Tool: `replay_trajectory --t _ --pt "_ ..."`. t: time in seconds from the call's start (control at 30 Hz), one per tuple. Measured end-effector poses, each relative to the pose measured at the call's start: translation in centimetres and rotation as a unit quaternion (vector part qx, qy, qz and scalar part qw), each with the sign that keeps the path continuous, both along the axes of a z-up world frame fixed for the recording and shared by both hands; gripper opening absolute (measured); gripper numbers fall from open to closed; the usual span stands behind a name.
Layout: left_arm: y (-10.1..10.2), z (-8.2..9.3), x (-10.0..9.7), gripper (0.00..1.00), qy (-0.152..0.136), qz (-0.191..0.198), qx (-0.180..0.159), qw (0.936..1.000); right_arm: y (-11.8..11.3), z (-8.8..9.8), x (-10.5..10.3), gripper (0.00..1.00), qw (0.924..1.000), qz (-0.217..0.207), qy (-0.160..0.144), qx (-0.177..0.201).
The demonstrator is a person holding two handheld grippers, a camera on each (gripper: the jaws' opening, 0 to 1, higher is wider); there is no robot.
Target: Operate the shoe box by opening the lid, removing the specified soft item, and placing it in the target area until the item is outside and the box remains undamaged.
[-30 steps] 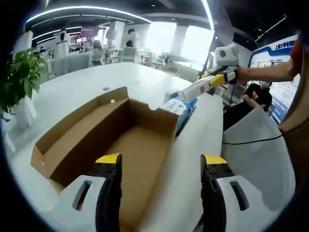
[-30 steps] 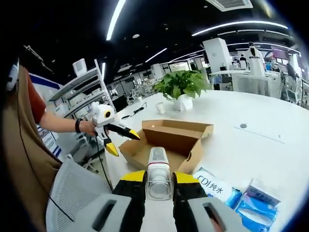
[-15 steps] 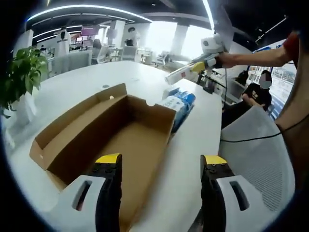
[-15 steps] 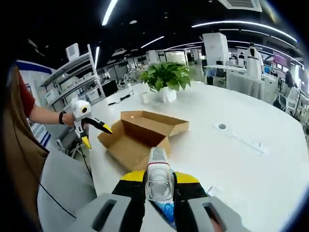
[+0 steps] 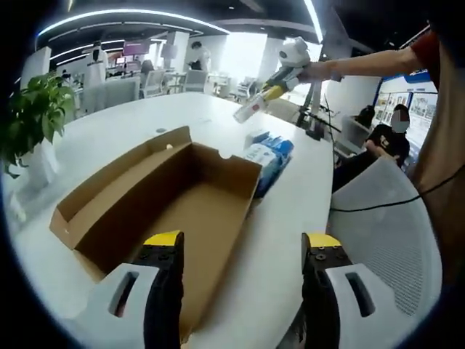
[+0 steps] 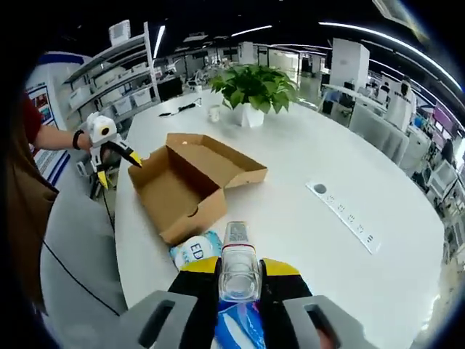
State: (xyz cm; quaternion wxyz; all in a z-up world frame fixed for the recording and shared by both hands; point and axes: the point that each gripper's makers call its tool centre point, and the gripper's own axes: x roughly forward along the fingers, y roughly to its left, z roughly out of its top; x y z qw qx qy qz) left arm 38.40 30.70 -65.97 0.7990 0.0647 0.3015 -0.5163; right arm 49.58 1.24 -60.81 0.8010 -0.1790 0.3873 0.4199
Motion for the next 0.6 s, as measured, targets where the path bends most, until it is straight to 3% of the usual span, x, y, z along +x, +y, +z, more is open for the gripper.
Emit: replay_trajectory --t 0.37,0.6 --pt "0.7 0.2 -0.4 0.65 -0.004 0.007 0.003 1.0000 -0.3 -2.3 2.0 0.16 0.9962 0.052 0.020 -0.066" --pt "0.7 0.4 -0.6 0.65 -0.005 0.011 0.003 0.9999 -0.2 -4.0 2.1 0.16 0.9870 0.098 0.036 -0.123"
